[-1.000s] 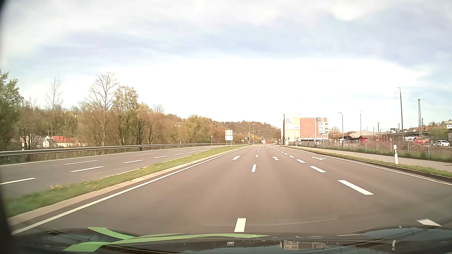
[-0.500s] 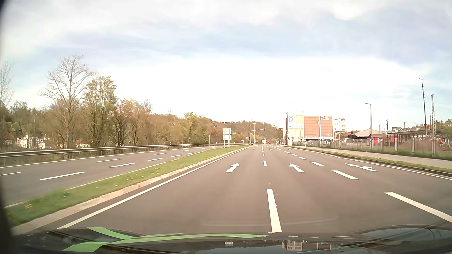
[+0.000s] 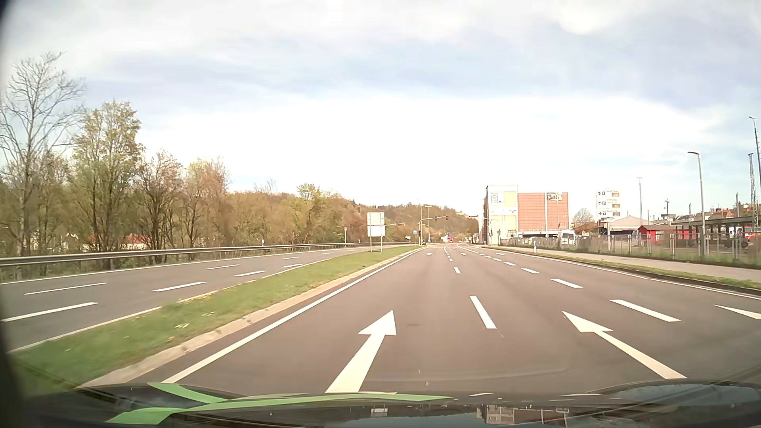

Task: Follow the waypoints while adhering to traffic rules and regulations

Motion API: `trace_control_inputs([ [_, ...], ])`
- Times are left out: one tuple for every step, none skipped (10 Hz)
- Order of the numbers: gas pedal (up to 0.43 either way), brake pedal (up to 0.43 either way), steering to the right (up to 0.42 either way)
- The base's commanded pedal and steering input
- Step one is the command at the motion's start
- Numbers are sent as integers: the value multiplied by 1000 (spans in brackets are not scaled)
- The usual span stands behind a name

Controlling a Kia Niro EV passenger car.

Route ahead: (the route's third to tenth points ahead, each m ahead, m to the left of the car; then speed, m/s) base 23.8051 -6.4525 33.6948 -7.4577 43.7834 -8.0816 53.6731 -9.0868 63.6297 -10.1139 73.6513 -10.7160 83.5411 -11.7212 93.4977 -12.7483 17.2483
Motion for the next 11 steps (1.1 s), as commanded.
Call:
trace_control_inputs([
  [0,0,8],
  [0,0,8],
  [20,0,8],
  [39,0,8],
  [0,0,8],
  [0,0,9],
  [0,0,9],
  [0,6,10],
  [0,122,10],
  [0,189,10],
  [0,226,10],
])
